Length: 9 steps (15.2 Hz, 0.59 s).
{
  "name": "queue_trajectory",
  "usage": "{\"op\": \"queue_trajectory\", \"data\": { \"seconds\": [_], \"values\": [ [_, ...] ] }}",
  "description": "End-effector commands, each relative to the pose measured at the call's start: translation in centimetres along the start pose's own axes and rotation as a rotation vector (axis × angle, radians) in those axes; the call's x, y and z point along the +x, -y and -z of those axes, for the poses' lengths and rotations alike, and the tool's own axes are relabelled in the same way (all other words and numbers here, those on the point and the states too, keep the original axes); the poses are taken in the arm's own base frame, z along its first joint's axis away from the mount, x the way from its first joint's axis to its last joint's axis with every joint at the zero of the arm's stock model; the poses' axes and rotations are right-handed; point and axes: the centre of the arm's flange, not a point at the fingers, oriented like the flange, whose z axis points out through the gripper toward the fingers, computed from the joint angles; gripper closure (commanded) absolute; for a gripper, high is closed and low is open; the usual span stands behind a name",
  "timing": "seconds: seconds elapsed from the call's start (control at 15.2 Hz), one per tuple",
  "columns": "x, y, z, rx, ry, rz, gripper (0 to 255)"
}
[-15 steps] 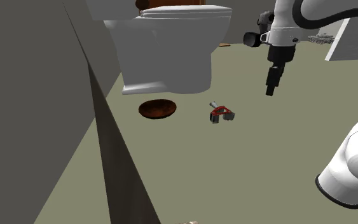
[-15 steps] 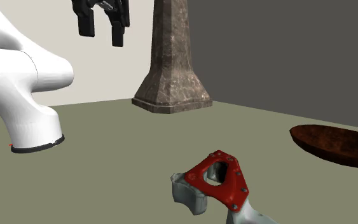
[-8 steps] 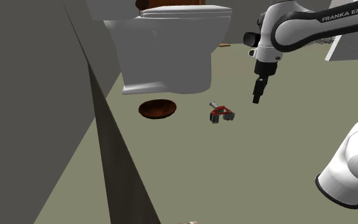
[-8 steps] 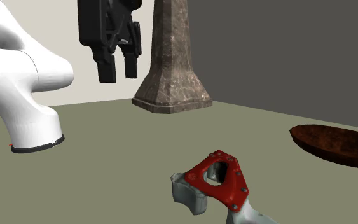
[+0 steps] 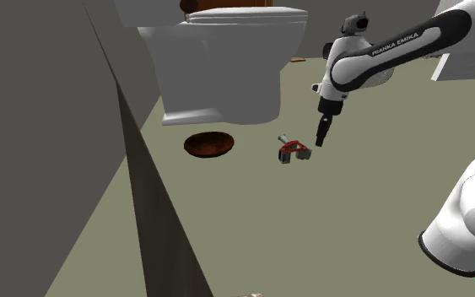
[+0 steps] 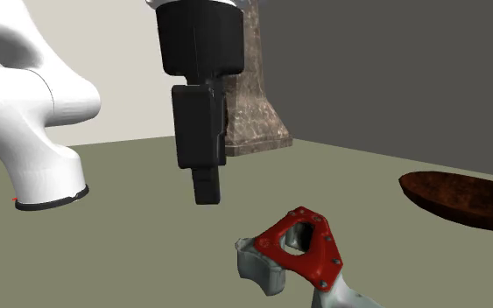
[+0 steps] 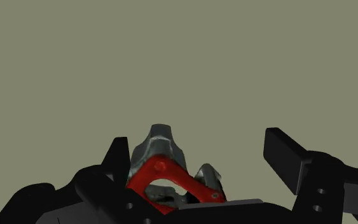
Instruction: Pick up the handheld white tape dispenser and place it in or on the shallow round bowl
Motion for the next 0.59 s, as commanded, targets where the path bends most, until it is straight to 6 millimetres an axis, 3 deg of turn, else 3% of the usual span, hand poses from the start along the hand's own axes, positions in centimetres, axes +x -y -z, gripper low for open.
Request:
{"op": "queue_trajectory", "data": {
  "seconds": [0.0,0.26,0.53],
  "values": [
    [1.3,-1.5,-1.8,0.01,-0.015,0.023,0],
    [4.0,-4.0,-5.5,0.033,-0.043,0.068,0],
    [4.2,-4.1,-7.3,0.034,-0.045,0.07,0]
  ]
}}
